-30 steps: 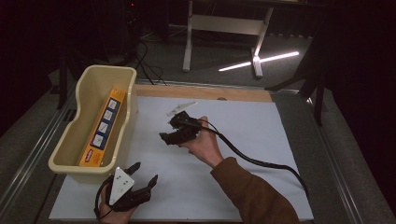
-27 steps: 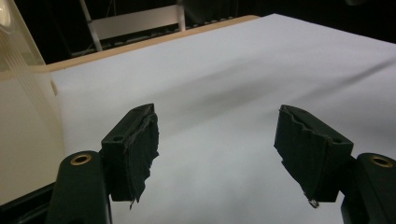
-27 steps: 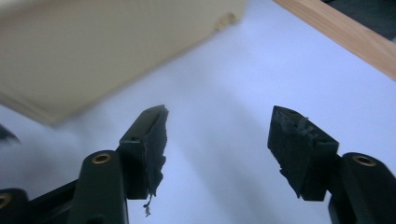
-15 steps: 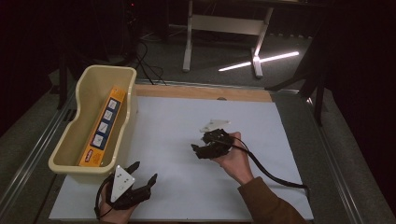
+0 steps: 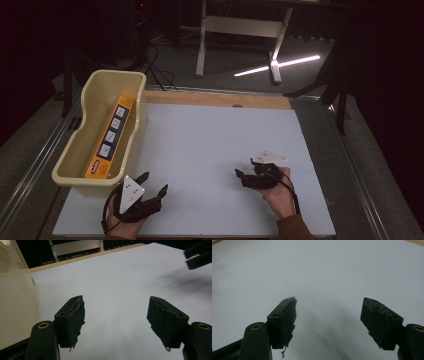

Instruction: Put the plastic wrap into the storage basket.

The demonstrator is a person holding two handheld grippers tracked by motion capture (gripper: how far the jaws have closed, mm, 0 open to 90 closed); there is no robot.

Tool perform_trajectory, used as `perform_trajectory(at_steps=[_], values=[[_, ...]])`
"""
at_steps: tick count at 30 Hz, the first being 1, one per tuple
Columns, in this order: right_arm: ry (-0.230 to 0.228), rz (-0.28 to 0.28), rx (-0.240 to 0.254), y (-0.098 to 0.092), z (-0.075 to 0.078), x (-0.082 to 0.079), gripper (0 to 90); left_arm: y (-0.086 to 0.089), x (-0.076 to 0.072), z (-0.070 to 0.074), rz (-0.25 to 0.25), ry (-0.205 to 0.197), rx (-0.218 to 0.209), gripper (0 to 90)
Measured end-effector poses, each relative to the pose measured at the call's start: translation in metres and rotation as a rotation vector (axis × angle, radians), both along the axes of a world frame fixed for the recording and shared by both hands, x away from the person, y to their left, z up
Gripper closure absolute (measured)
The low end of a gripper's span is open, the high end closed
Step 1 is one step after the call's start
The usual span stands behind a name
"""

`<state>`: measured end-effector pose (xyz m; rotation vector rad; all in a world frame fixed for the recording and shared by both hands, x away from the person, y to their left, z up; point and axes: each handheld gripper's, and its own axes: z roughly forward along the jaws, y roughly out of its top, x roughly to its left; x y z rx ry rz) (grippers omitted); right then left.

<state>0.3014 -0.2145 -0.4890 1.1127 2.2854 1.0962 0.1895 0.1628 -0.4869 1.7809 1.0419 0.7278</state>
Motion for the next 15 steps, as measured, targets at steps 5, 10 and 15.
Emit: perform_trajectory(at_steps=[5, 10, 15], values=[[-0.055, -0.031, 0.019, -0.025, -0.003, -0.016, 26.8, 0.001, 0.001, 0.0, 0.009, 0.006, -0.001, 30.0], [-0.079, -0.077, 0.121, -0.059, -0.004, -0.04, 26.2, 0.001, 0.001, 0.0, 0.01, 0.01, 0.003, 30.0], [-0.092, -0.097, 0.133, -0.073, -0.004, -0.045, 25.2, -0.002, 0.002, -0.002, 0.008, 0.014, 0.008, 30.0]])
